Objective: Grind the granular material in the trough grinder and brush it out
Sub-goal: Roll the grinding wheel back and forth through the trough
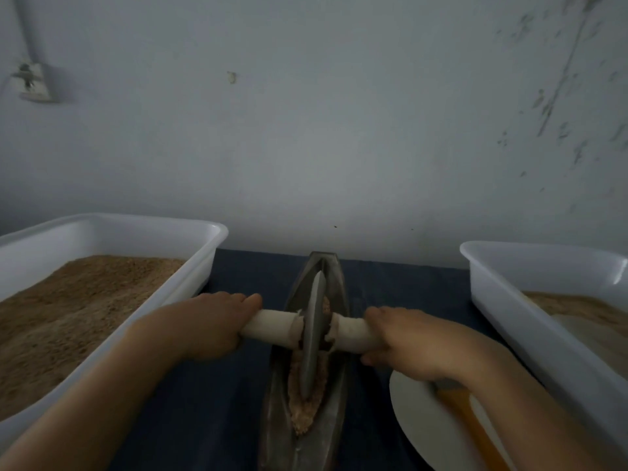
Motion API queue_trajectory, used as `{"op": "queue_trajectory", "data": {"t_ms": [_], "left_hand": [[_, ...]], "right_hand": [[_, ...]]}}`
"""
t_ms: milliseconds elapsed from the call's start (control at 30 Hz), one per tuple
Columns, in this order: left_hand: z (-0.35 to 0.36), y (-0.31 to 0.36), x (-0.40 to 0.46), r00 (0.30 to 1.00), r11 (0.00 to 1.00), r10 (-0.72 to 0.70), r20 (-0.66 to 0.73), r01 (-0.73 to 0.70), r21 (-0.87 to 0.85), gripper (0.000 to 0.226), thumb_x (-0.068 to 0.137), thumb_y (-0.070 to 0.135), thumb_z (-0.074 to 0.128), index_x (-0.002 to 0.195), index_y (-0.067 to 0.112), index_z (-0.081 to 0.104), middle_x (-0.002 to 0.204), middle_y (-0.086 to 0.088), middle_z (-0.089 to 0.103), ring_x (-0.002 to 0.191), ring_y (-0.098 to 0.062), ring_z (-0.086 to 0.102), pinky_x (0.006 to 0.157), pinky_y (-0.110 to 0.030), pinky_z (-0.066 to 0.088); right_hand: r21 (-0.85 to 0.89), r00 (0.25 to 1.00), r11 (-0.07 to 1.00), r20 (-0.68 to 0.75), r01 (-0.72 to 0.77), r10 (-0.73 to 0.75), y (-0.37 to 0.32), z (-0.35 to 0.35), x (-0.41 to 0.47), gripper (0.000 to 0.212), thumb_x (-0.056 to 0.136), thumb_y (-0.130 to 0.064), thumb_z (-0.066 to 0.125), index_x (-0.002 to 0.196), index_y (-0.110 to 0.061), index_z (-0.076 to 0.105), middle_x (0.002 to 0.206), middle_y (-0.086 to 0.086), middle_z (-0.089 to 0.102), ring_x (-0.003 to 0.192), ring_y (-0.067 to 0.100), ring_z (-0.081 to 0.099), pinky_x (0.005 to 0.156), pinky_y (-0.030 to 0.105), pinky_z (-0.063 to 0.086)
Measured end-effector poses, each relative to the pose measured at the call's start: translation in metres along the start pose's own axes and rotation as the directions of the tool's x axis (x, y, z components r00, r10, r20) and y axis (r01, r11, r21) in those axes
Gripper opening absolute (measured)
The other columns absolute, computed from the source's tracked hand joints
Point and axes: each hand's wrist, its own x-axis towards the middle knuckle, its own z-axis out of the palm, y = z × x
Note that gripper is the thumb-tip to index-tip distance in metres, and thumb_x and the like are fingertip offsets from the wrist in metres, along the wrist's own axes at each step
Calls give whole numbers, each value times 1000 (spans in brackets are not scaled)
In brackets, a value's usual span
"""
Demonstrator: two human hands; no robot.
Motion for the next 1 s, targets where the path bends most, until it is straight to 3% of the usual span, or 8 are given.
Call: {"op": "queue_trajectory", "data": {"t_ms": [100, 233, 333, 500, 700, 833, 1000], "left_hand": [[-7, -1, -5, 994, 999, 35, 99, -32, -37, 29, 95, 27, 49, 119, 29, 32, 117, 8, 48, 105, -8, 47, 90, -23, 37], [-1, -2, 1, 997, 997, 49, 62, -45, -61, 24, 96, 25, 48, 100, 32, 26, 99, 12, 41, 90, -4, 43, 80, -19, 34], [6, -3, 11, 999, 996, 9, -39, -13, -86, 22, 94, 25, 51, 102, 30, 31, 109, 9, 48, 96, -5, 47, 87, -22, 40], [17, -9, 31, 974, 998, -61, -220, 56, -30, 28, 93, 27, 52, 117, 24, 37, 123, 4, 50, 109, -12, 50, 95, -28, 41], [32, -5, 47, 861, 986, -106, -498, 157, 60, 37, 92, 28, 52, 126, 26, 36, 125, 6, 45, 114, -11, 45, 101, -26, 33], [30, -3, 42, 878, 985, -108, -466, 157, 67, 40, 91, 31, 53, 127, 26, 34, 127, 6, 45, 115, -11, 46, 100, -26, 34], [21, -4, 20, 964, 996, -58, -260, 73, 49, 37, 93, 34, 51, 124, 28, 33, 126, 8, 47, 112, -9, 47, 95, -24, 36]], "right_hand": [[32, 998, 999, 56, 13, -15, -1, -5, -9, 24, 93, -40, 52, 95, -22, 35, 85, -10, 38, 84, 9, 39, 54, 16, 25], [11, 1000, 1000, -9, 15, -15, 0, -2, 1, 22, 93, -38, 52, 96, -21, 38, 96, -4, 44, 87, 12, 43, 58, 21, 28], [-52, 991, 999, -131, -4, -3, 6, 5, 15, 26, 93, -38, 51, 108, -18, 45, 113, 1, 52, 101, 19, 48, 73, 29, 29], [-98, 938, 995, -346, -36, 0, 21, 23, 34, 29, 92, -34, 50, 116, -18, 46, 117, 1, 51, 104, 19, 46, 72, 30, 23], [-139, 855, 985, -518, -98, 12, 27, 36, 48, 31, 90, -32, 52, 118, -18, 47, 114, 0, 52, 102, 19, 45, 73, 29, 19], [-154, 874, 983, -485, -98, 11, 24, 36, 44, 30, 90, -24, 52, 118, -17, 46, 114, 1, 51, 101, 19, 45, 74, 28, 21], [-104, 959, 994, -281, -45, 14, 11, 23, 24, 28, 94, -34, 49, 115, -16, 45, 115, 2, 52, 101, 20, 47, 73, 29, 24]]}}
